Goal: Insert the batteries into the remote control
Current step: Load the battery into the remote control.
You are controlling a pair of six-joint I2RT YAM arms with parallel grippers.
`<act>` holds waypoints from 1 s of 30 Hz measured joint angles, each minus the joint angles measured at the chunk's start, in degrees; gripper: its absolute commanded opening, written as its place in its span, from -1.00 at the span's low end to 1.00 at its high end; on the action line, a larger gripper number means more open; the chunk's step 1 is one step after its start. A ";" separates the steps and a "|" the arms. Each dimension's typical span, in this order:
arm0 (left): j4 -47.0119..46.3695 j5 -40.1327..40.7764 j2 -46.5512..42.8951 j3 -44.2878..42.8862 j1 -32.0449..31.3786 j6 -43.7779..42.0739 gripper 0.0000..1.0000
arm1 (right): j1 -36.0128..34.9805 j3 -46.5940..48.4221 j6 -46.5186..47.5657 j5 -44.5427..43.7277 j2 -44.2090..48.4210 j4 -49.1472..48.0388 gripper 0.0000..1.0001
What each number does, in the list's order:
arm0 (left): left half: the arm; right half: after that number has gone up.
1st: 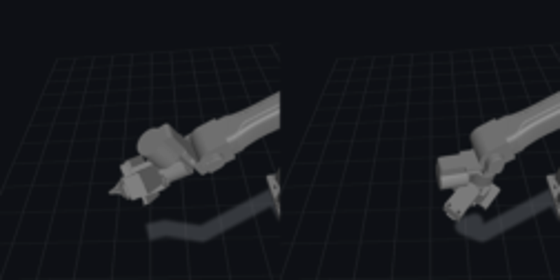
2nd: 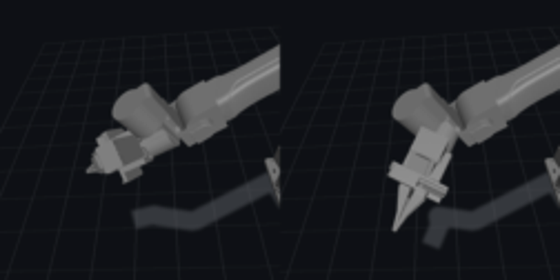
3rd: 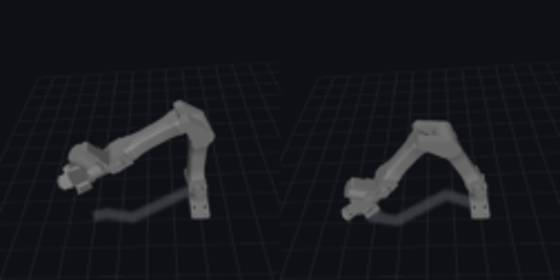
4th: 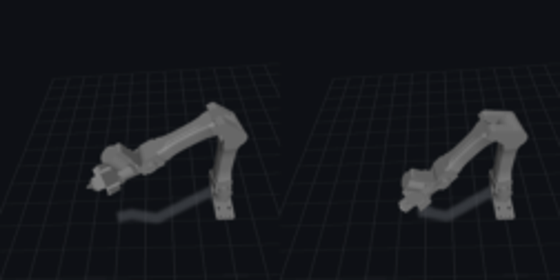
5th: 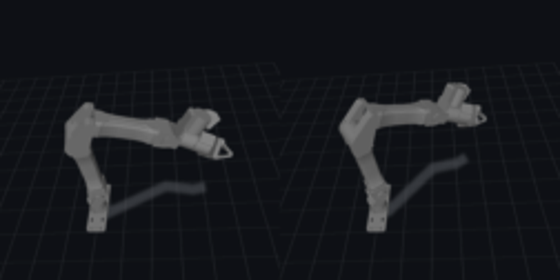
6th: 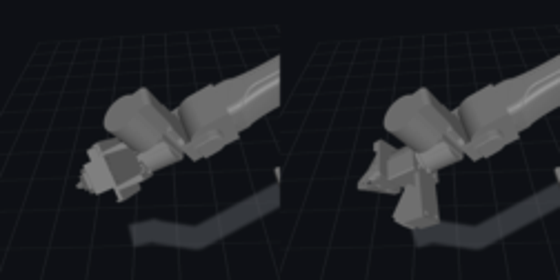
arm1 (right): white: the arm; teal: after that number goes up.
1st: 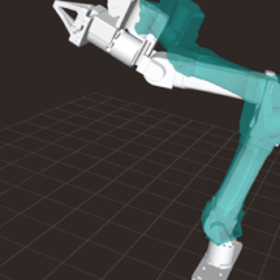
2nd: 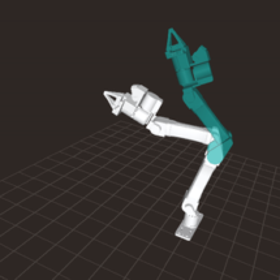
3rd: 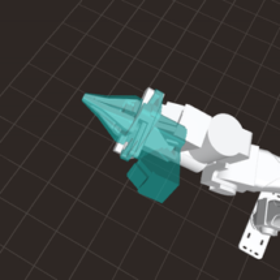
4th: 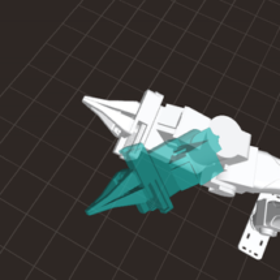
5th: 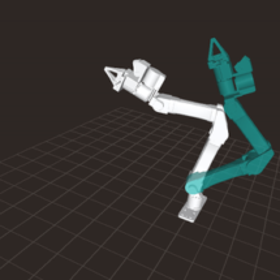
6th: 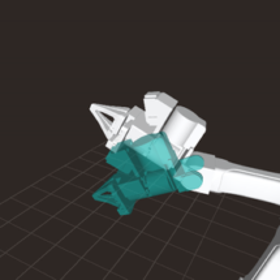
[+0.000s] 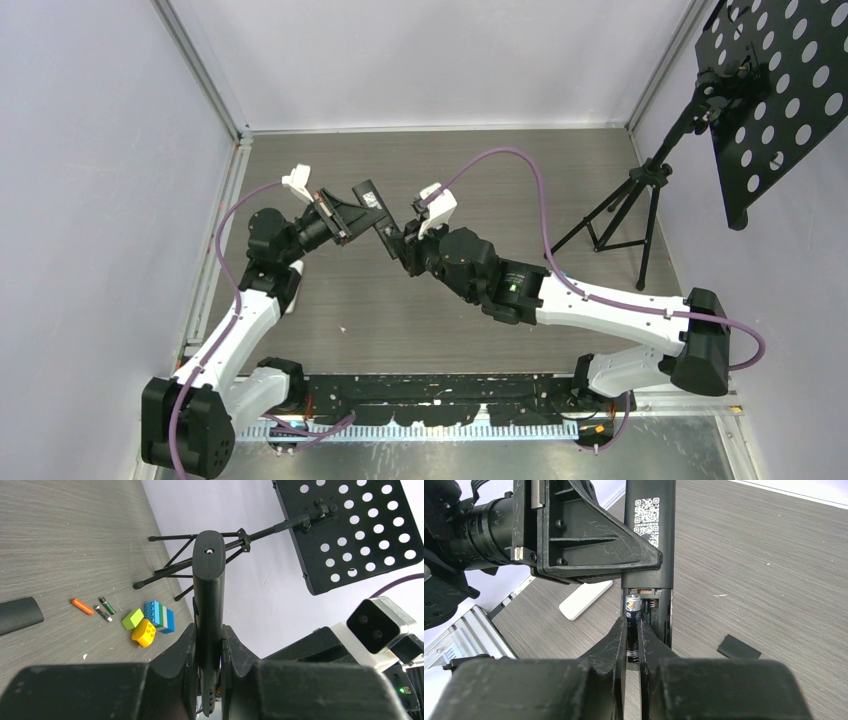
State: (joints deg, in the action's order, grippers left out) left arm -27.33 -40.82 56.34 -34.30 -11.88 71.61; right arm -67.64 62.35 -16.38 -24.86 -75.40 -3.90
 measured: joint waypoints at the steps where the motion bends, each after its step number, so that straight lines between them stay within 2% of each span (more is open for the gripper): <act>1: -0.11 -0.13 0.00 0.00 0.00 0.07 -1.00 | 0.00 -0.13 0.20 -0.11 0.00 -0.13 -0.72; 7: -0.68 -0.50 0.00 0.17 0.11 0.13 -1.00 | 0.04 -0.46 0.98 -0.63 -0.85 -1.22 -0.66; 11: -1.44 -0.81 0.00 0.17 0.13 0.35 -1.00 | 0.04 -0.48 1.49 -0.48 -0.85 -1.97 -0.51; 21: -1.90 -0.79 0.00 0.17 0.11 1.62 -1.00 | 0.04 -1.18 1.25 2.01 -0.70 -2.56 -0.37; 30: -1.60 -0.15 0.00 0.17 0.11 1.70 -1.00 | -0.09 -0.96 -0.07 1.46 -0.37 -1.73 0.01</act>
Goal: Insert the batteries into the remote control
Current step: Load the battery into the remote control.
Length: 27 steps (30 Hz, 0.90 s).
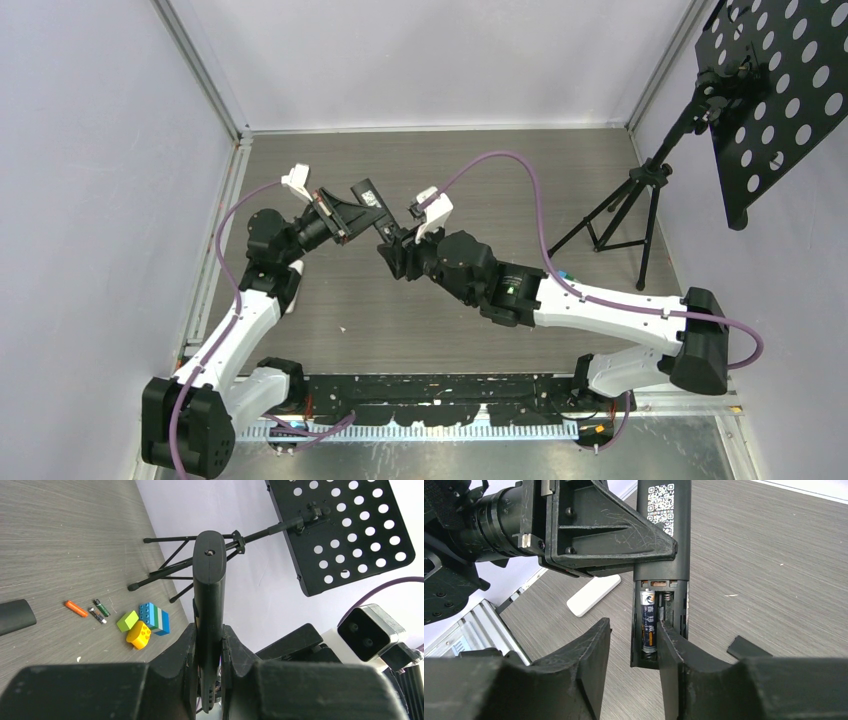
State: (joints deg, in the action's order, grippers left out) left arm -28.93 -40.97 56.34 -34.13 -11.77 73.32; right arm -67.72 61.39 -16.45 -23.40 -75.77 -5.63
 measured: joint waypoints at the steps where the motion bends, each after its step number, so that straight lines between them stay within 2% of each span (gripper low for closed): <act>1: -0.02 0.11 0.00 0.00 -0.02 0.00 -1.00 | -0.04 0.24 -0.28 -0.11 0.02 0.44 0.05; 7: 0.00 0.90 0.00 -0.02 -0.02 -0.02 -1.00 | -0.09 2.27 -2.29 -0.70 0.94 4.07 0.22; 11: 0.00 0.79 0.11 -0.55 -0.11 0.02 -1.00 | -0.02 2.43 -3.89 -1.64 3.93 6.54 0.27; 15: -0.02 0.61 0.94 -2.03 -0.11 0.00 -1.00 | 0.04 1.73 -7.74 -3.39 7.69 6.27 0.46; 19: -0.20 0.63 1.29 -2.54 -0.11 -0.02 -1.00 | 0.07 -1.70 -17.59 -8.76 12.26 5.11 0.68; 23: -0.31 0.76 1.46 -2.54 -0.11 0.04 -1.00 | 0.81 -6.10 -30.99 -12.68 14.86 4.09 0.76; 27: -0.31 0.85 1.75 -3.10 -0.11 1.36 -1.00 | 2.16 -8.35 -39.63 -12.46 13.90 1.99 0.80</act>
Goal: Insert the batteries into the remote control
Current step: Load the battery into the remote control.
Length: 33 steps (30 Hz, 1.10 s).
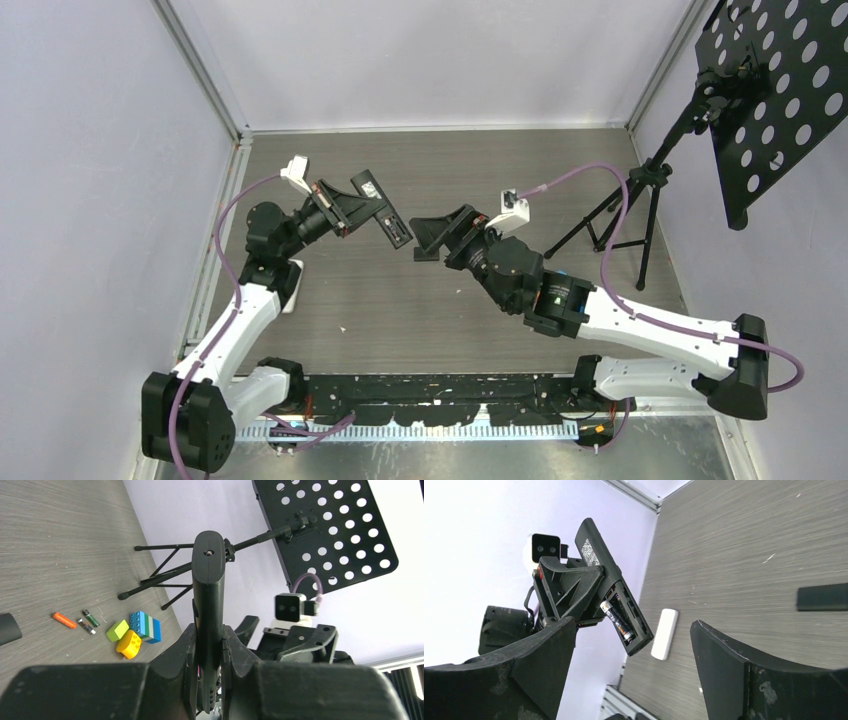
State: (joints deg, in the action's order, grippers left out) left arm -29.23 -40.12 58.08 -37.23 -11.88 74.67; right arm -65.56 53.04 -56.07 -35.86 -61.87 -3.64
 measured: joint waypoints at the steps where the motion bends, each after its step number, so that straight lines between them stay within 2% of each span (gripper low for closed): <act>1: -0.07 0.00 0.04 -0.26 0.00 0.35 -1.00 | 0.48 -0.13 -1.84 0.57 -0.68 -0.76 0.80; 5: -0.09 0.04 0.04 -0.57 0.00 1.66 -1.00 | 2.23 -0.55 -7.41 3.89 -3.89 -5.27 0.81; 16: 0.13 0.04 0.04 -0.57 0.00 3.15 -1.00 | 5.09 -0.20 -12.09 11.65 -10.73 -14.67 0.80; 28: 0.76 -0.02 0.04 -0.57 0.00 3.10 -1.00 | 6.45 0.11 -15.23 18.23 -13.84 -19.56 0.49; 33: 0.72 -0.02 0.02 -0.57 0.00 3.10 -1.00 | 7.37 0.11 -17.14 20.11 -14.69 -20.94 0.21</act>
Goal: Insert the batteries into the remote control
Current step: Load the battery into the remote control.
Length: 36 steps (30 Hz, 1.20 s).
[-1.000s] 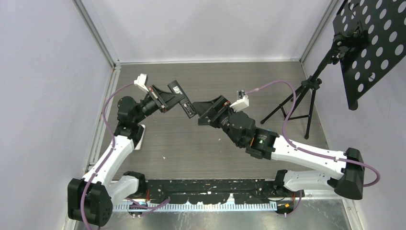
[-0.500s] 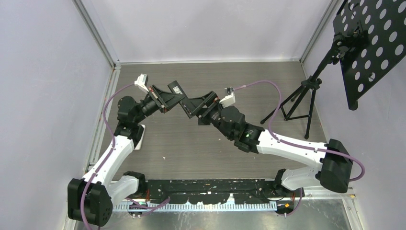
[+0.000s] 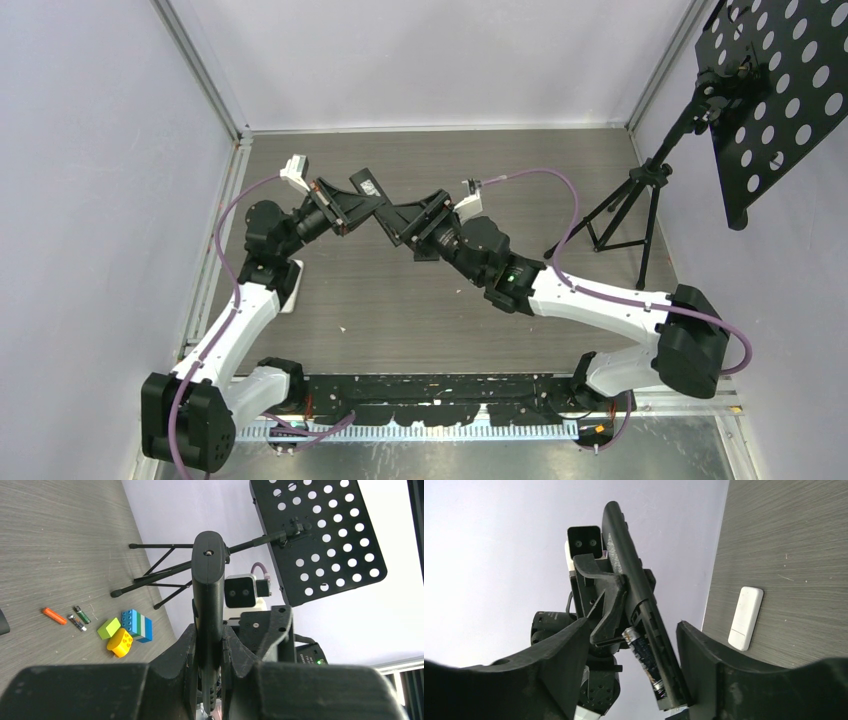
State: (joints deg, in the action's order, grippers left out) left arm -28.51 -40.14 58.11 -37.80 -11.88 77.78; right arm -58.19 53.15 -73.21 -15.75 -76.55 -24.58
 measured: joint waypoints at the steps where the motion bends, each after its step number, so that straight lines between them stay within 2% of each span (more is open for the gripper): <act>1: 0.00 0.00 -0.02 0.00 0.00 0.02 -1.00 | 0.26 0.00 -0.39 0.35 -0.35 -0.22 0.18; 23: 0.04 0.07 -0.11 -0.33 0.04 1.95 -1.00 | 2.19 -1.25 -3.67 5.05 -1.86 -4.11 -0.39; 31: -0.07 -0.22 0.22 -0.33 0.04 8.48 -1.00 | 2.19 -2.34 -1.75 5.42 -1.88 -8.41 -0.60; 33: -0.07 -0.20 0.22 -0.33 0.04 10.27 -1.00 | 2.19 -2.49 -1.18 5.66 -2.16 -9.94 -0.56; 36: 0.07 0.13 0.15 -0.33 0.26 11.69 -1.00 | 2.29 -2.60 -0.33 5.88 -2.91 -11.82 -0.13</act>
State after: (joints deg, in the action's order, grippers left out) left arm -28.45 -40.01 58.26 -38.13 -11.62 89.47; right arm -55.90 50.54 -73.54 -9.87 -79.46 -36.40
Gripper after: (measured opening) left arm 0.168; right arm 0.256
